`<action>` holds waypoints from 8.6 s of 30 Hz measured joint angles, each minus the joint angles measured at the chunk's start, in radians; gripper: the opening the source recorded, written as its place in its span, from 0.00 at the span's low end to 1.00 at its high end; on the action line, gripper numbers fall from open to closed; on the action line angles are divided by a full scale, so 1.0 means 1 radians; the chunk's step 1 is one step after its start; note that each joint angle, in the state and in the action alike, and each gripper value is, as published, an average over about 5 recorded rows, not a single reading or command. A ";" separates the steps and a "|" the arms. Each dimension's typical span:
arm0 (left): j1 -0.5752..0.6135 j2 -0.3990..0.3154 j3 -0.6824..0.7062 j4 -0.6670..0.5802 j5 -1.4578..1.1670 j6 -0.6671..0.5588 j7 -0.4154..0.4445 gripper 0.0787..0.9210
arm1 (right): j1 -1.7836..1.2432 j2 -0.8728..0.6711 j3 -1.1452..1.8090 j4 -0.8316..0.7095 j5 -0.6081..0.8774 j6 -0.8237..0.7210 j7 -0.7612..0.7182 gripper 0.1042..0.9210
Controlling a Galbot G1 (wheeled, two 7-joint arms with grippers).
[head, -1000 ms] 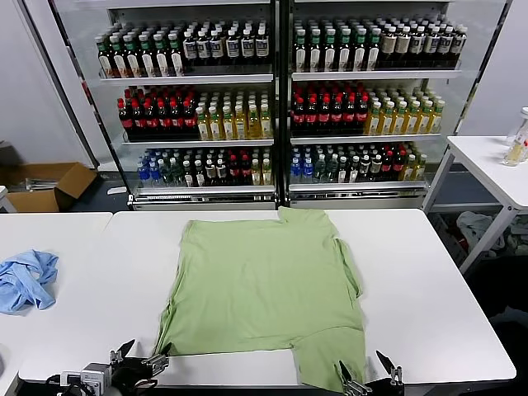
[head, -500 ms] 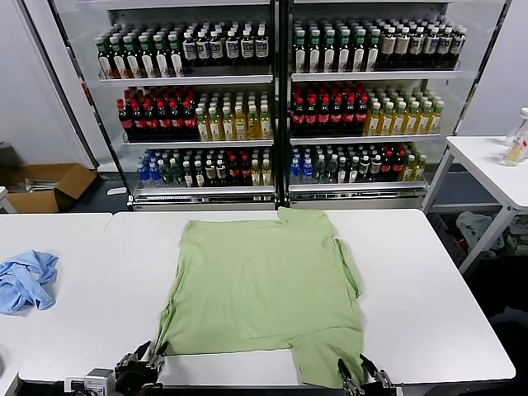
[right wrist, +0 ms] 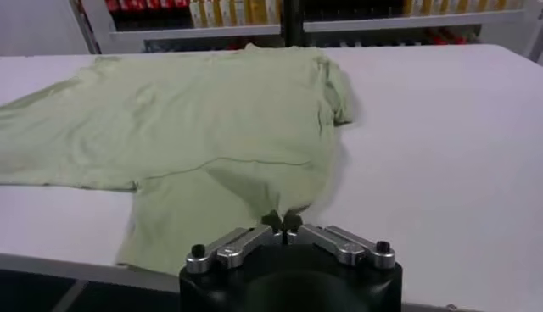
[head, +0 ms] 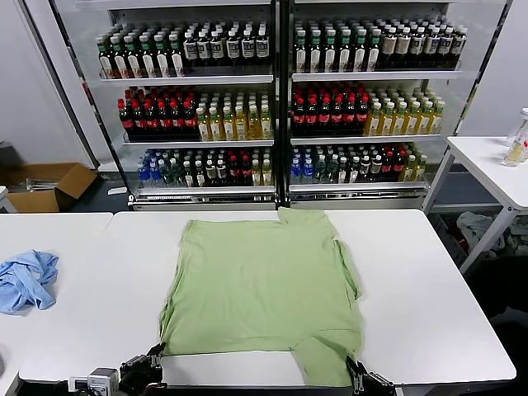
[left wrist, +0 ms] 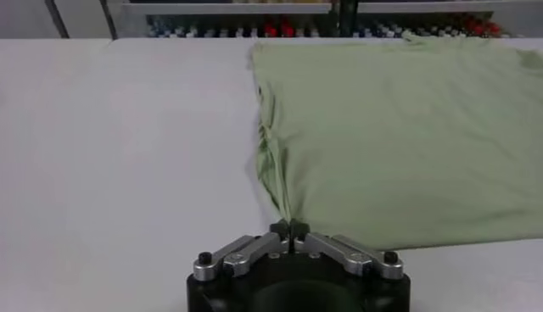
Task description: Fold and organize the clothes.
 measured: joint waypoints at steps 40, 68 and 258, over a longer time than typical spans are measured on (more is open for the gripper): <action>-0.269 0.102 -0.065 0.073 -0.241 -0.075 0.118 0.00 | 0.554 -0.056 -0.068 -0.086 0.219 -0.190 0.063 0.00; -0.615 0.070 0.128 0.583 -0.078 -0.207 0.250 0.35 | 0.741 0.051 -0.185 -0.342 0.136 -0.190 0.102 0.43; -0.636 0.249 0.225 0.480 -0.267 -0.191 0.264 0.00 | 0.842 0.009 -0.113 -0.288 0.320 -0.247 0.109 0.00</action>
